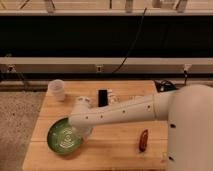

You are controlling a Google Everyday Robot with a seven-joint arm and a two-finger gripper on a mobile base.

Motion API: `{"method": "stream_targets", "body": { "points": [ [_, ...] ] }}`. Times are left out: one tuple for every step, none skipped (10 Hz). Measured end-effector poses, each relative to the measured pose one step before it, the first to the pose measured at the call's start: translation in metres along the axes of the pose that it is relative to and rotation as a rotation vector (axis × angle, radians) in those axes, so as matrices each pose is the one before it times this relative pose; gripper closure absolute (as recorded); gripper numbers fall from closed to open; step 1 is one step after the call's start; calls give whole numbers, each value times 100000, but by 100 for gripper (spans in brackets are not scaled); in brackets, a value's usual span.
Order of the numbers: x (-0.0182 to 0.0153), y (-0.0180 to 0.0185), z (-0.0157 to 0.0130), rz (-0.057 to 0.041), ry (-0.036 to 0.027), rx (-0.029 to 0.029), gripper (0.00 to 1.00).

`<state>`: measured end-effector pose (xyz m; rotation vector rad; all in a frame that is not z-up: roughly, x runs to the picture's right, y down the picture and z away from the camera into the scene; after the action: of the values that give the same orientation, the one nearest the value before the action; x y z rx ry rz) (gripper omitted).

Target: Drag the ceramic bowl in a circle

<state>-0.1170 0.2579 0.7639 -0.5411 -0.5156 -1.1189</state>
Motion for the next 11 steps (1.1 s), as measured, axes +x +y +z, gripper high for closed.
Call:
{"method": "stream_targets", "body": {
  "points": [
    [664,135,-322,1748,40,394,100],
    [1198,631,-442,2139,132,388,100],
    [855,482,-313,1517,154,200,100],
    [673,381,-152,712,219,-68,100],
    [-5,-1,29,205,46,406,100],
    [-239,-382,-31,844,41,454,100],
    [-25,-259,-83,378,100,239,100],
    [187,322,-302,770,416,437,100],
    [390,897,-329,568,405,86,100],
    [445,1013,-238,426,228,107,100],
    [379,663,-265,1094,336,370,100]
  ]
}}
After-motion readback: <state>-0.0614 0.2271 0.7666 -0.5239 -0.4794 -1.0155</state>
